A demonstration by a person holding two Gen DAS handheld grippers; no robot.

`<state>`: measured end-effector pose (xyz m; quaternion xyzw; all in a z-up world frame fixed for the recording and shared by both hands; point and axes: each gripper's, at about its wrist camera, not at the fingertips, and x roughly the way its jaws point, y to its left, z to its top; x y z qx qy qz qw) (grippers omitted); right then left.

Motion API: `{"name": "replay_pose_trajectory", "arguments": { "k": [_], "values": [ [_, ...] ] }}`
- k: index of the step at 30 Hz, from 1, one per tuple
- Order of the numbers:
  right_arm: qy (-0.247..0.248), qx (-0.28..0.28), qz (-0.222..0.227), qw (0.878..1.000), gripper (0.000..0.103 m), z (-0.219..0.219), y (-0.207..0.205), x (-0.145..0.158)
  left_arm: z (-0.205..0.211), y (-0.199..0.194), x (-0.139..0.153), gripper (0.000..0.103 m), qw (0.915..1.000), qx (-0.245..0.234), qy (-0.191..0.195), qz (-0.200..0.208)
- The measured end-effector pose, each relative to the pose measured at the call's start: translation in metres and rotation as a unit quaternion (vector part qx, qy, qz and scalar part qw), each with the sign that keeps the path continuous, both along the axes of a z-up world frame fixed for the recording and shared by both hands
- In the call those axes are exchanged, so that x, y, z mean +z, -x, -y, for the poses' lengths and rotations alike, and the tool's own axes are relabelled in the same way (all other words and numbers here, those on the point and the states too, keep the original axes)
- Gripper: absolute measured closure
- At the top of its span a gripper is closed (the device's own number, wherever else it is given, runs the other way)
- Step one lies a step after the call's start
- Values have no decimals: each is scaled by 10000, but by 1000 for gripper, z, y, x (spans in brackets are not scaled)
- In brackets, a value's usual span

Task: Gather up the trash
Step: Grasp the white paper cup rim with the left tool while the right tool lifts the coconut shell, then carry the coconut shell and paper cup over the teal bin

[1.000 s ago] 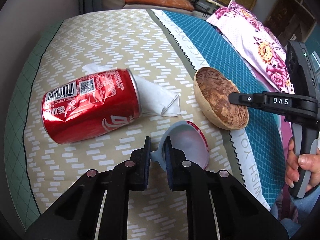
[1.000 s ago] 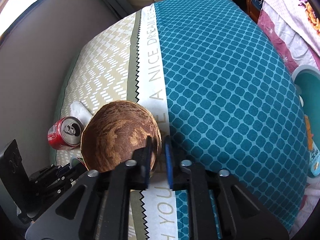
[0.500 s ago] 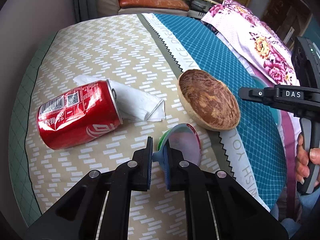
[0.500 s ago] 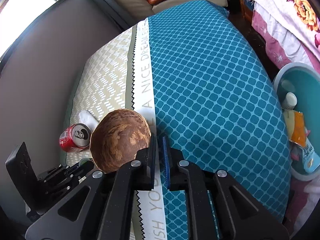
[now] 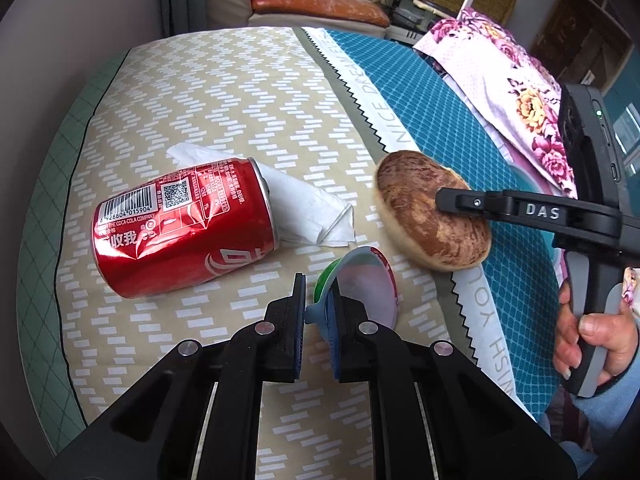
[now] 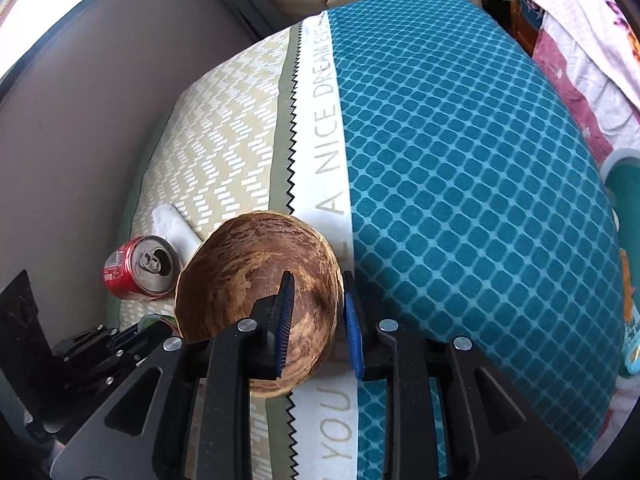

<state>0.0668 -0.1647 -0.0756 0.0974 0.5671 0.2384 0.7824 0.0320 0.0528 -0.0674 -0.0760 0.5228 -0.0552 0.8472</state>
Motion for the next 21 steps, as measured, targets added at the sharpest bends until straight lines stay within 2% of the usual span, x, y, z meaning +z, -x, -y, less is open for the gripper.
{"name": "replay_pose_trajectory", "arguments": {
  "k": [2, 5, 11, 21],
  "values": [
    [29, 42, 71, 10000, 96, -2, 1, 3, 1, 0, 2, 92, 10000, -20, -19, 4],
    [55, 17, 176, 9998, 96, 0, 0, 10, 3, -2, 5, 92, 10000, -59, -41, 17],
    [-80, -356, 342, 9987, 96, 33, 1, 31, 18, -6, 16, 92, 9996, -217, -119, 103],
    [-129, -1284, 739, 9889, 96, 134, 6, 55, 81, -30, 34, 92, 9962, -799, -231, 240]
  ]
}}
